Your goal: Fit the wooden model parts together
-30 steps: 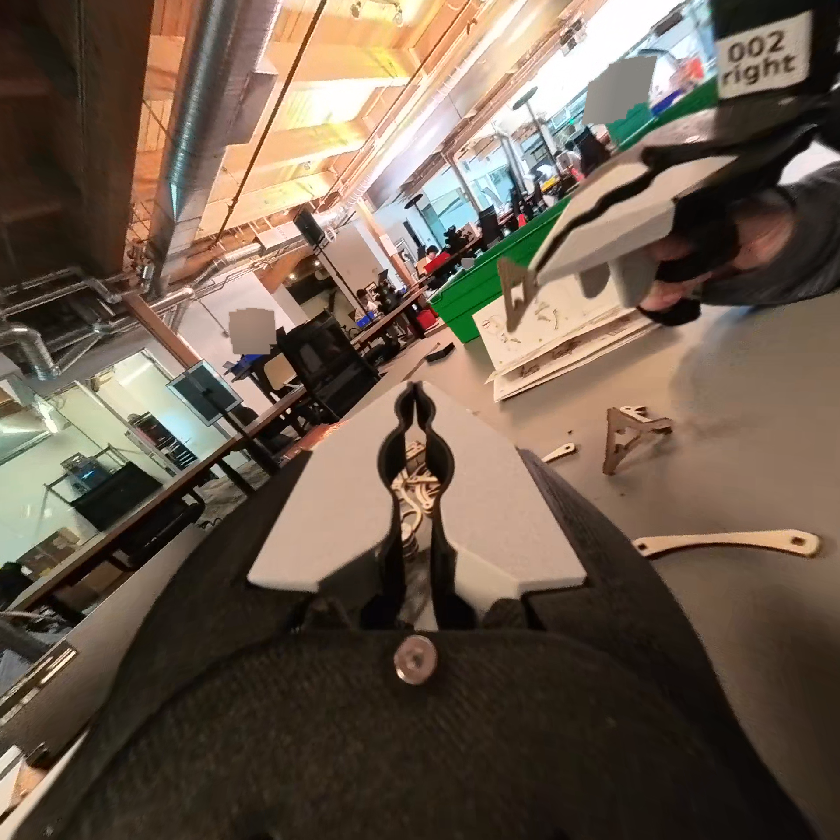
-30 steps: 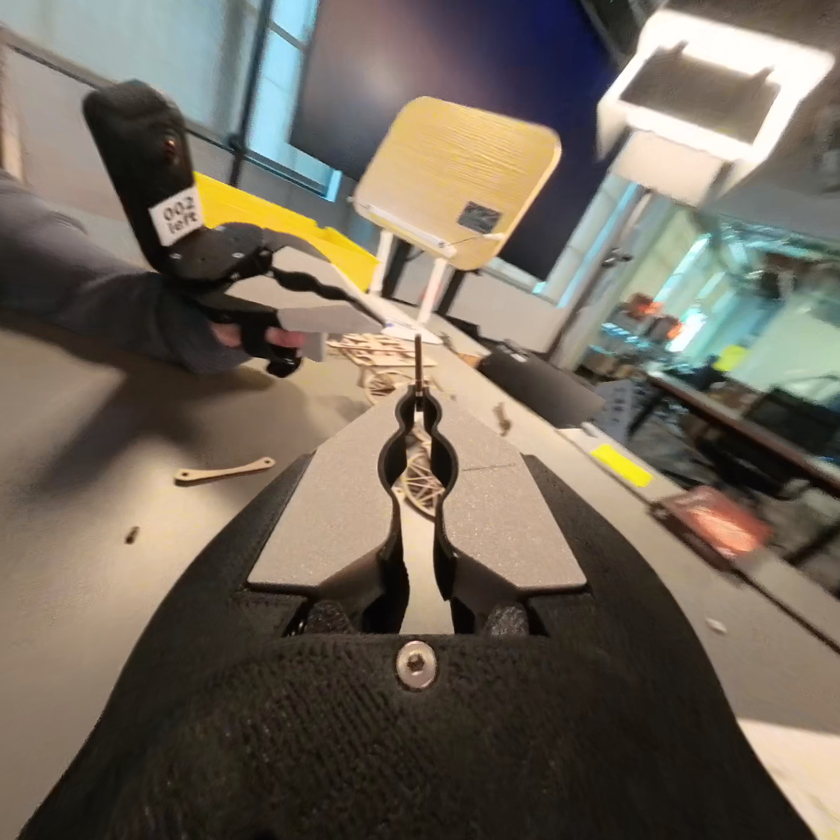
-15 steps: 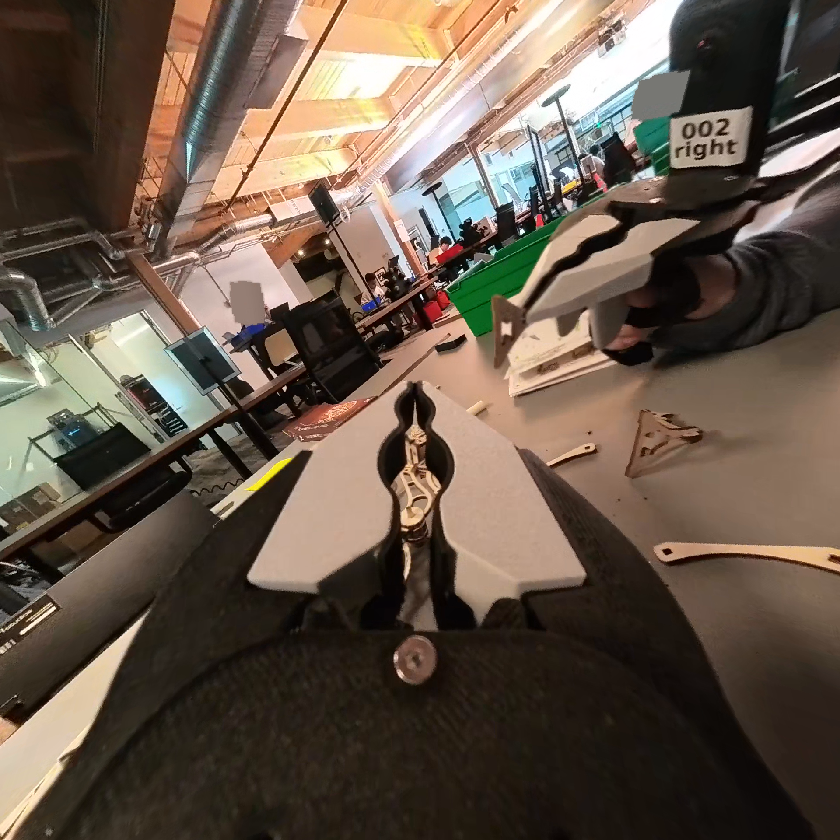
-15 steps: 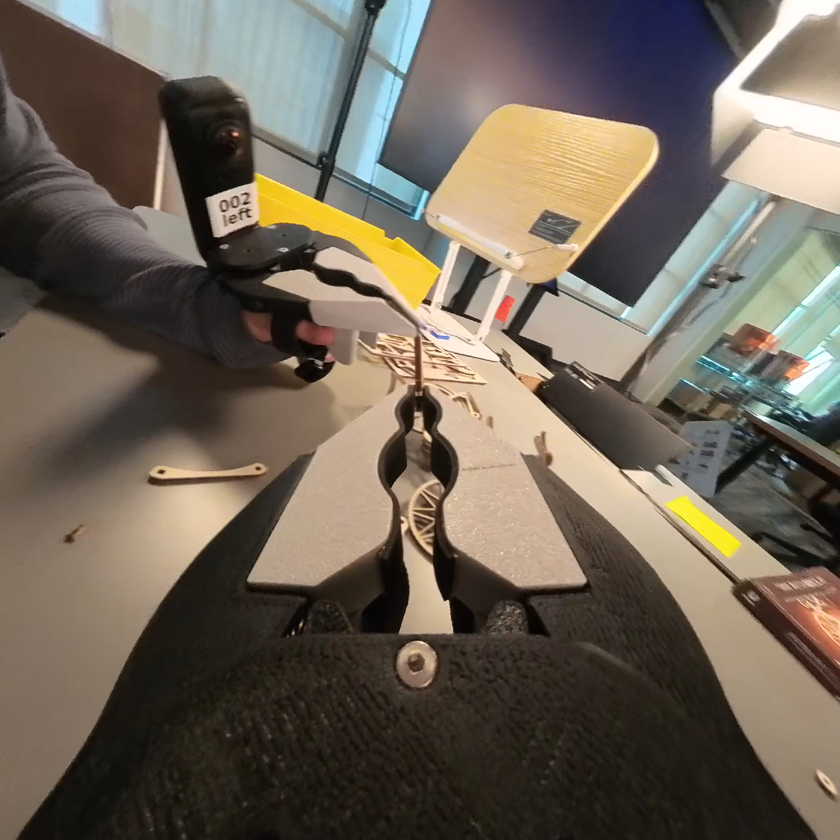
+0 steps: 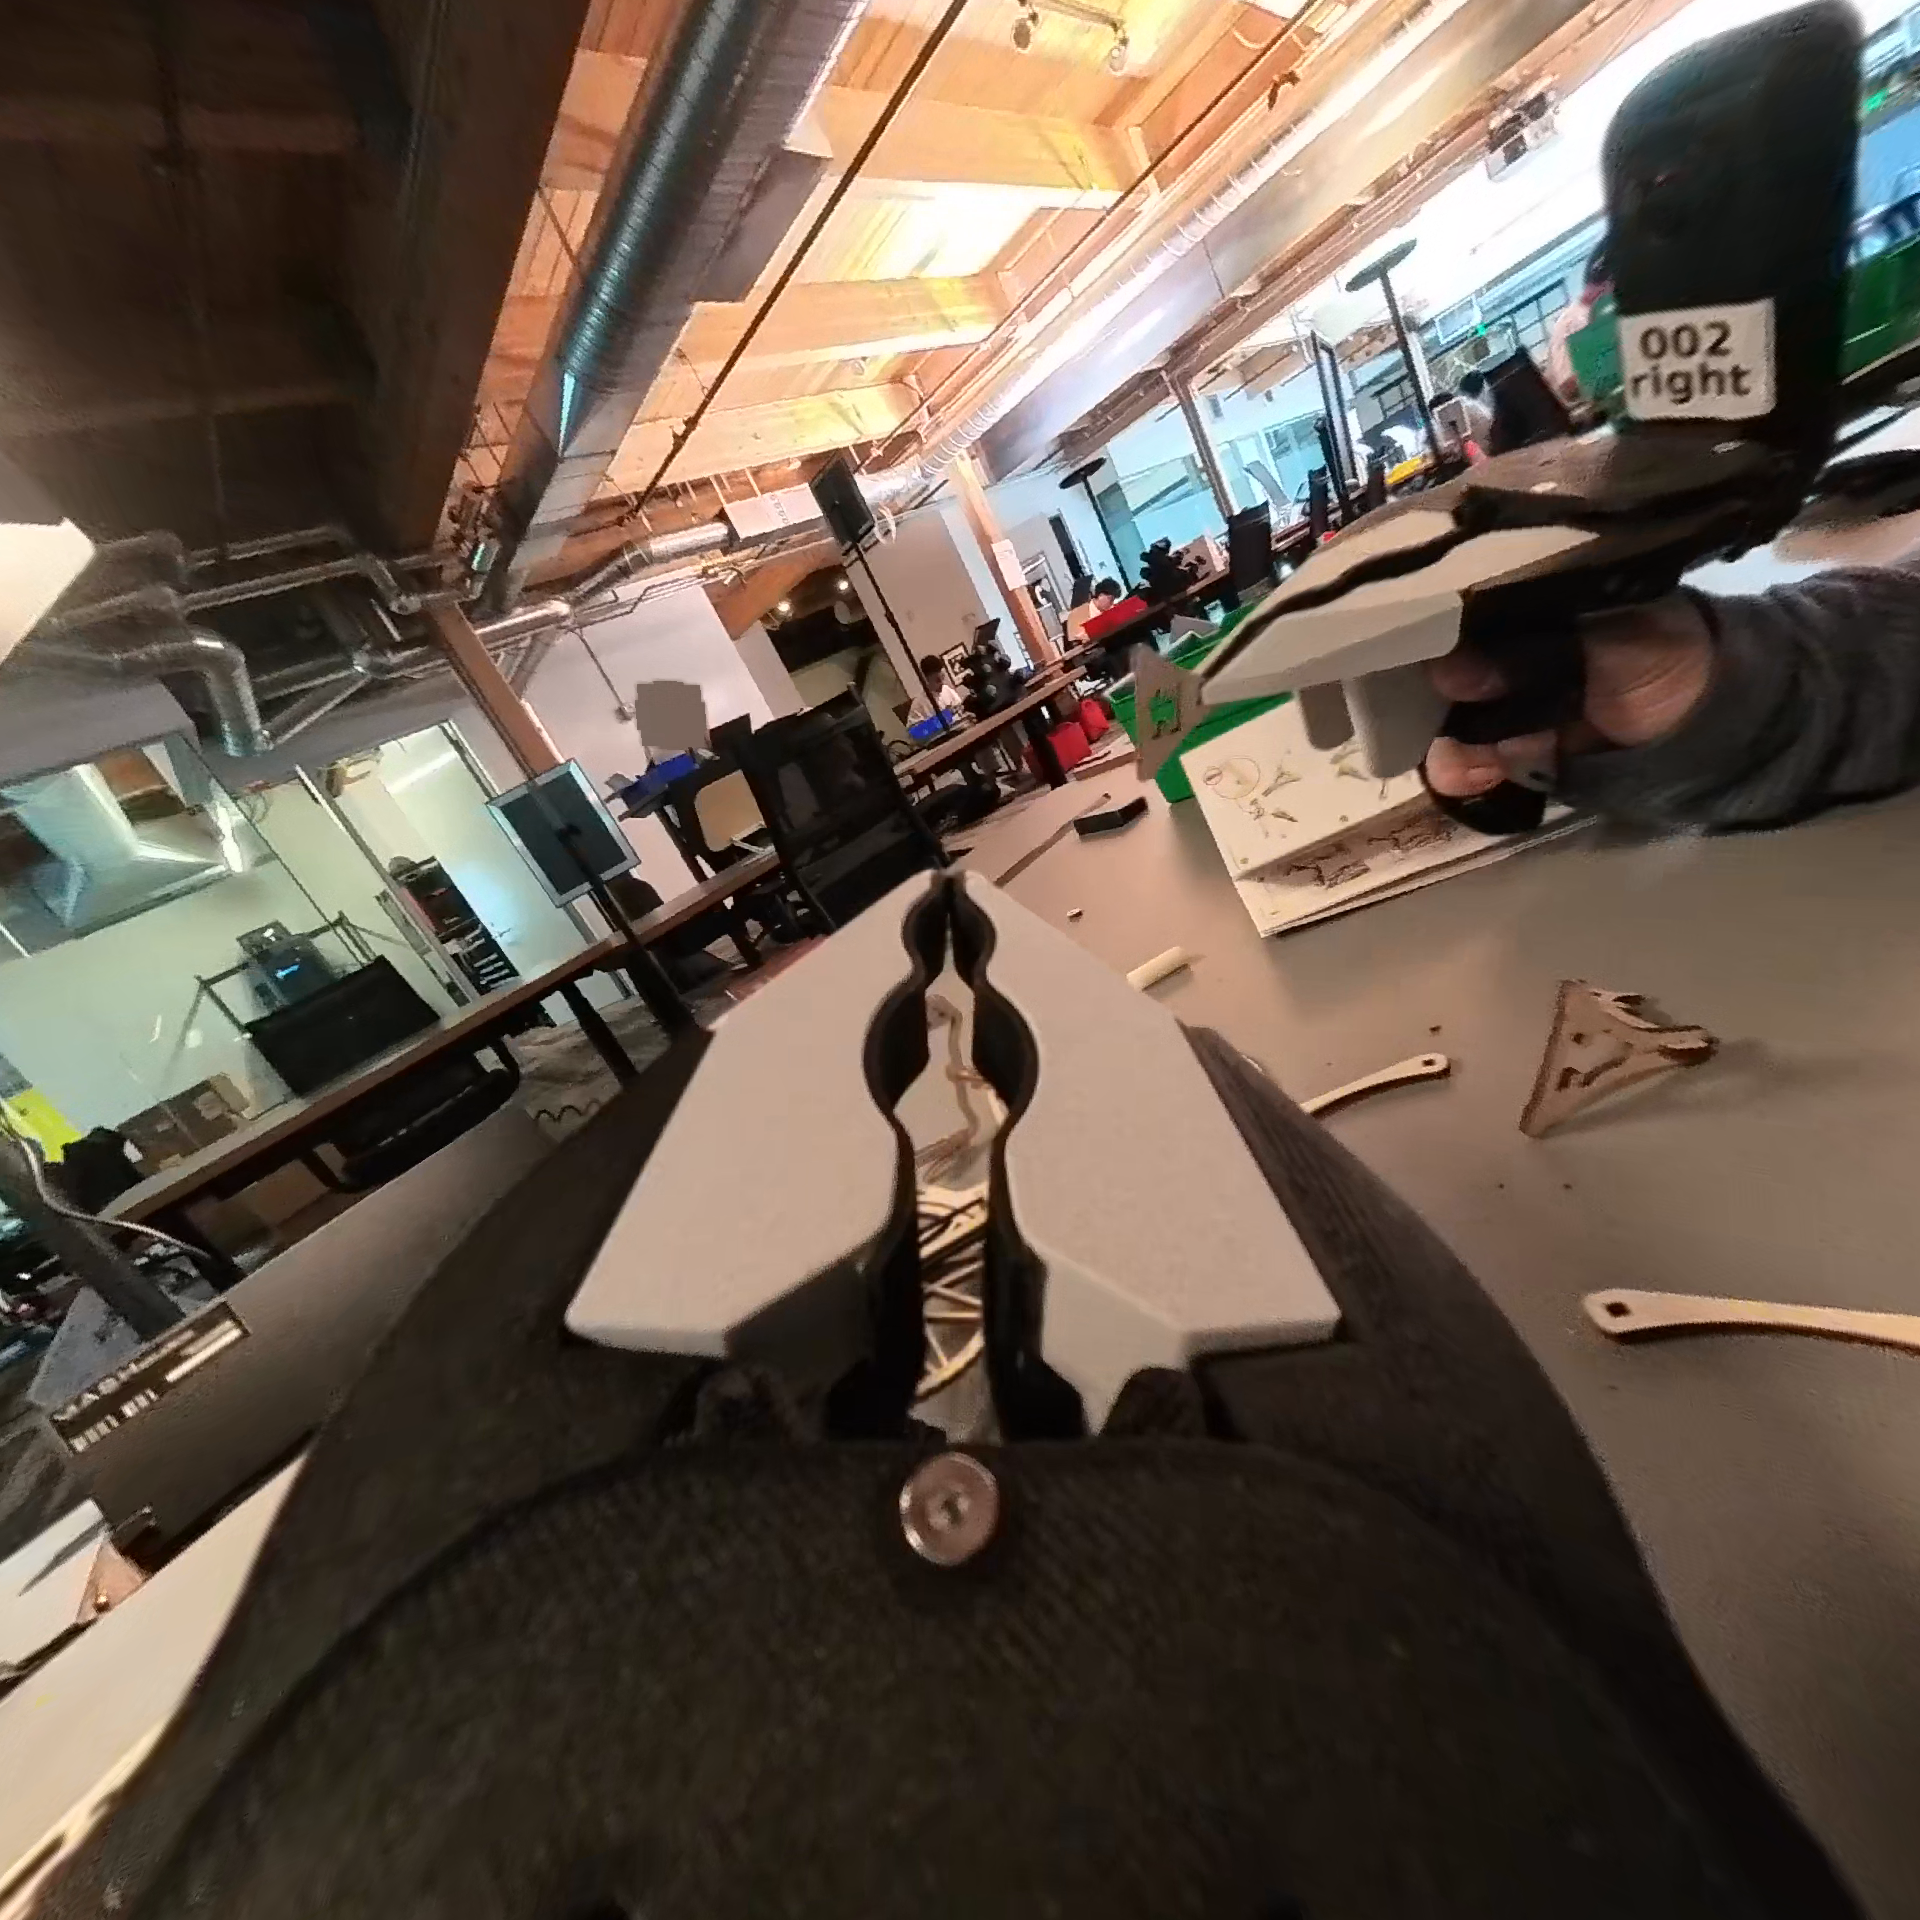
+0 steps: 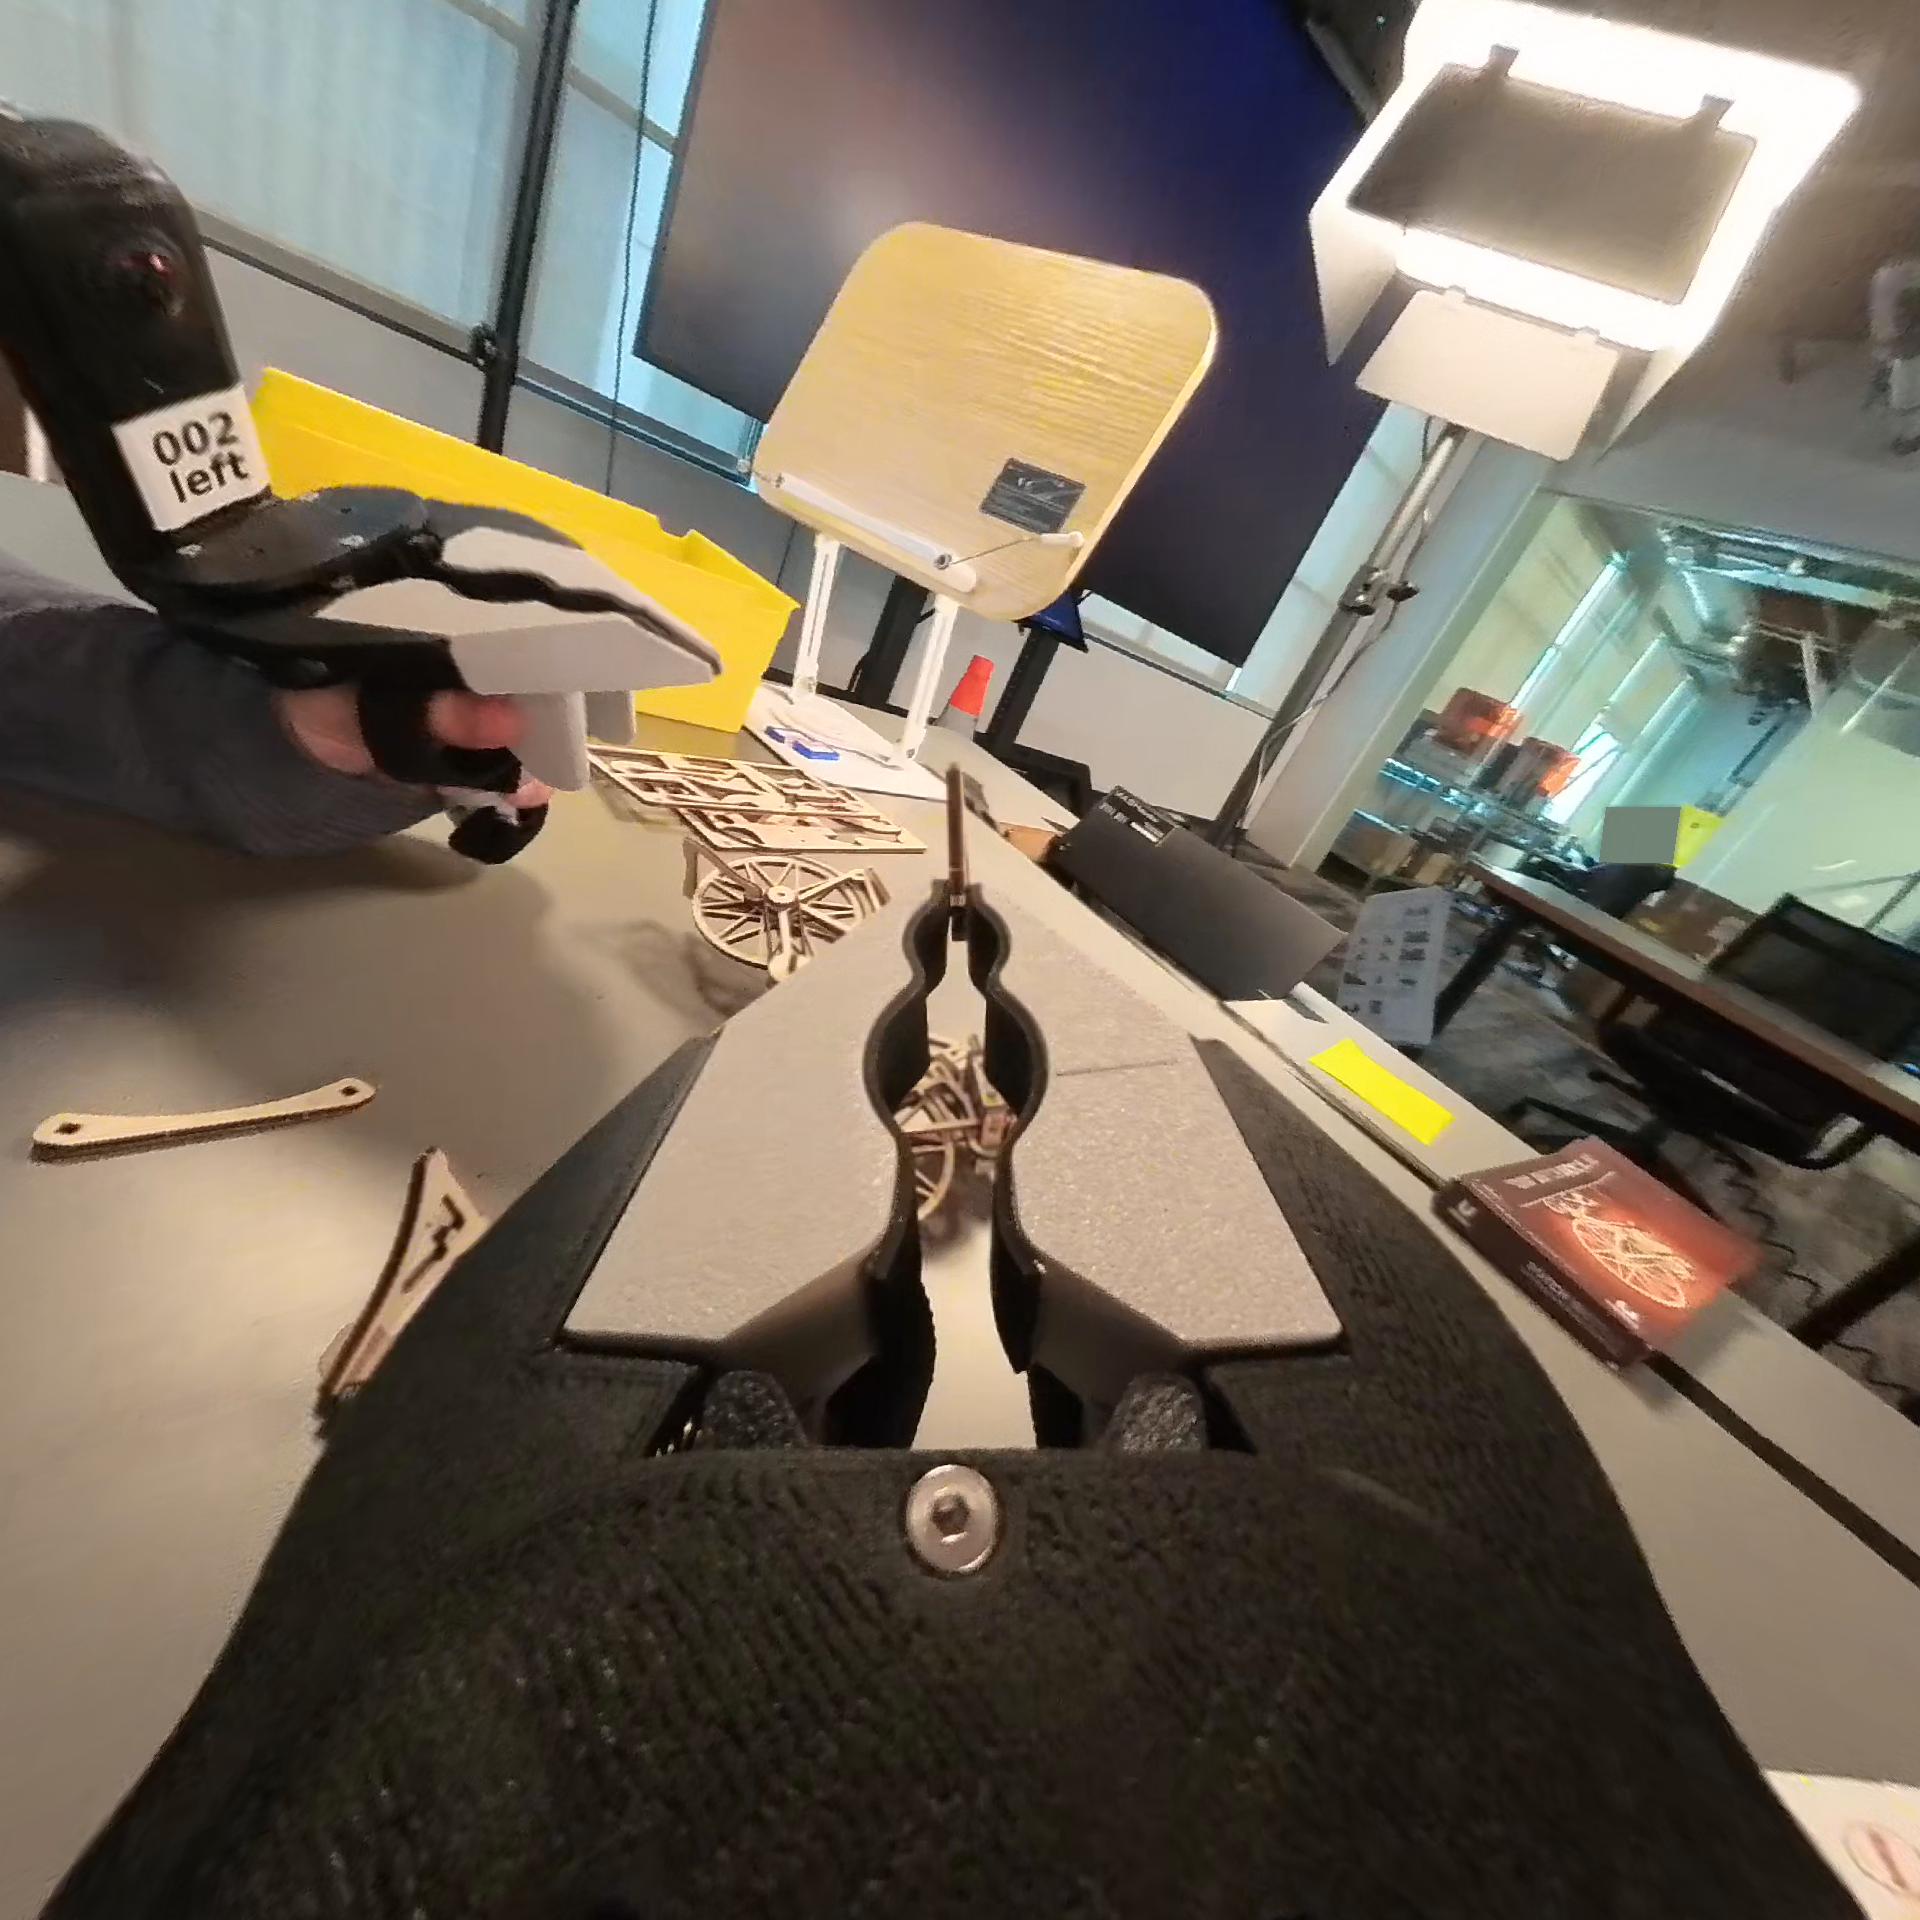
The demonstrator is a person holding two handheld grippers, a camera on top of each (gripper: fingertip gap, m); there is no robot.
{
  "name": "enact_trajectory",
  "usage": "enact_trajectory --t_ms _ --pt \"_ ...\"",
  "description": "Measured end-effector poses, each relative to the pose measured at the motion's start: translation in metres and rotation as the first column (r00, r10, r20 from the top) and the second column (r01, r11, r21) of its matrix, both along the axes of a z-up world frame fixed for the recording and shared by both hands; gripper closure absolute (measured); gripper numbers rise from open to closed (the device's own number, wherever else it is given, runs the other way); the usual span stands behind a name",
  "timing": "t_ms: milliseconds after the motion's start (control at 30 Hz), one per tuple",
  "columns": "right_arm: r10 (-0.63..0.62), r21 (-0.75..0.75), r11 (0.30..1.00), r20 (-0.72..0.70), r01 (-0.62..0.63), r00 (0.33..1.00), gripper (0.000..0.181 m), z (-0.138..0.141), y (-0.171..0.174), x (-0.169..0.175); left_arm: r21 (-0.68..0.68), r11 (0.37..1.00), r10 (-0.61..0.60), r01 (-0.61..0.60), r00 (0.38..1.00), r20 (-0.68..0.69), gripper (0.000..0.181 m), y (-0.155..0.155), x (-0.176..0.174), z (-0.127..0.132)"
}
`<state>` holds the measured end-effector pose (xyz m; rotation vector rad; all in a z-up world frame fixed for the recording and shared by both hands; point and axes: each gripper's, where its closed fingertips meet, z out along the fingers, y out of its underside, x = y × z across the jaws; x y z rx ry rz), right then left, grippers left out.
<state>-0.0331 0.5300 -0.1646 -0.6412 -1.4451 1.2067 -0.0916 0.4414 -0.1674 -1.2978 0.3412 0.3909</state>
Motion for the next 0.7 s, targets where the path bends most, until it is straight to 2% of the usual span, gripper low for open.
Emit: enact_trajectory --t_ms 67,100,200,333,400,700 --pt "0.016 0.009 1.000 0.005 -0.016 1.000 0.181 0.000 -0.001 0.002 -0.008 1.000 -0.016 0.016 1.000 0.005 0.181 0.001 0.002 -0.001" --pt "0.061 0.024 0.998 0.032 -0.062 0.998 0.181 -0.005 -0.007 0.002 -0.008 0.999 -0.049 0.049 0.999 0.001 0.181 0.001 0.008 -0.001" --pt "0.203 0.020 0.977 0.215 -0.213 0.955 0.181 -0.030 -0.026 0.003 -0.004 0.981 -0.193 0.193 0.981 -0.035 0.178 -0.003 0.034 -0.001" --pt "0.207 0.026 0.975 0.226 -0.219 0.952 0.181 -0.036 -0.027 0.002 -0.096 0.947 -0.311 0.307 0.950 -0.033 0.158 0.002 0.053 -0.016" --pt "0.223 0.041 0.970 0.239 -0.239 0.945 0.180 -0.039 -0.031 0.003 -0.134 0.940 -0.320 0.313 0.947 -0.035 0.153 0.005 0.057 -0.022" --pt "0.219 0.038 0.970 0.295 -0.240 0.930 0.180 -0.052 -0.033 -0.001 -0.185 0.940 -0.308 0.285 0.945 -0.112 0.155 0.010 0.063 -0.032"
